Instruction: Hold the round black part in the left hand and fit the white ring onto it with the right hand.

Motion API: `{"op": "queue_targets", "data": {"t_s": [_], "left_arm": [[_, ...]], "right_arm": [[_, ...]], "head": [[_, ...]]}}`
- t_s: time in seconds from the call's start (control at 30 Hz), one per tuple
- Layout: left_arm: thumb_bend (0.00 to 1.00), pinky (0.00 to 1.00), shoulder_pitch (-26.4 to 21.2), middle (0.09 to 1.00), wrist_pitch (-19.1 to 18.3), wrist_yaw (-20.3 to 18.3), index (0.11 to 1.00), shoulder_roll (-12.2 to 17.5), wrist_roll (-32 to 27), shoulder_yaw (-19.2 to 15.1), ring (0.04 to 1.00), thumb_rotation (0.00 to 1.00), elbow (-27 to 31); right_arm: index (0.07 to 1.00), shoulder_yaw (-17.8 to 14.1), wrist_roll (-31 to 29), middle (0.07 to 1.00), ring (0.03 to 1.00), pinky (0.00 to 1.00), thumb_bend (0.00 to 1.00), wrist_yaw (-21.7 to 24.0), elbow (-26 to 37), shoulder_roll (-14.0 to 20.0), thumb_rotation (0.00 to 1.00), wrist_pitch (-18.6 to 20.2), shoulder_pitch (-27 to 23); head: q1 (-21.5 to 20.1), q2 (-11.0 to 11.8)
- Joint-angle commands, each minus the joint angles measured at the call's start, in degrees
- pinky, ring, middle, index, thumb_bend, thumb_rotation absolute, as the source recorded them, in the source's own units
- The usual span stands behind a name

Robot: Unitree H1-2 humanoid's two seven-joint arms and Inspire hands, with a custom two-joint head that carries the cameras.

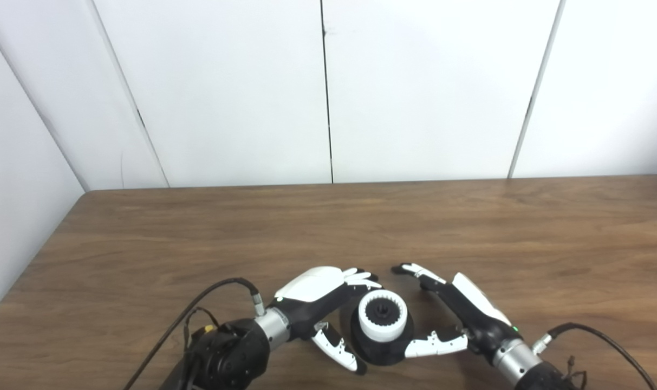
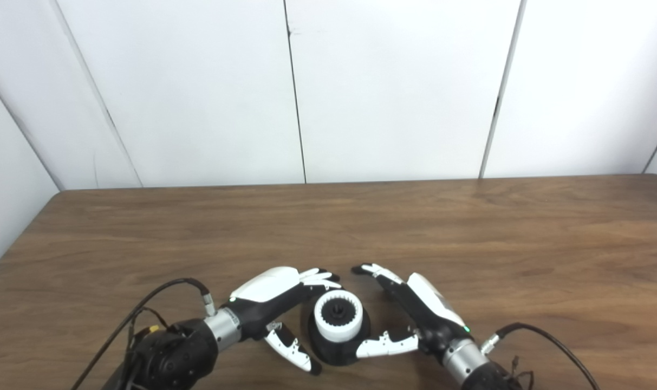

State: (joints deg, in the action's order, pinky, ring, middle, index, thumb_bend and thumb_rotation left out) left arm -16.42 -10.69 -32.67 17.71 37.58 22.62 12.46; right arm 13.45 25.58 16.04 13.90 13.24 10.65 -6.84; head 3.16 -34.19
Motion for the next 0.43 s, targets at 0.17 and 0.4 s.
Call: {"op": "queue_targets", "data": {"t_s": [0.17, 0.4], "left_arm": [[1.0, 0.88, -2.0, 0.991, -6.3, -5.0, 0.907, 4.3, -1.5, -3.3, 1.0, 0.24, 4.3], [1.0, 0.88, 0.0, 0.975, -7.6, -4.0, 0.916, 6.4, -5.4, -7.8, 0.992, 0.27, 5.3]], "right_arm": [[0.878, -2.2, -2.0, 0.927, 0.943, 0.89, 1.0, -1.3, 0.8, 0.0, 0.45, -1.1, -2.2], [0.868, -4.0, -3.3, 0.921, 0.936, 0.88, 1.0, -1.9, 1.1, -0.4, 0.44, 0.2, -1.7]], "head": [[-0.2, -0.1], [-0.6, -0.4]]}}
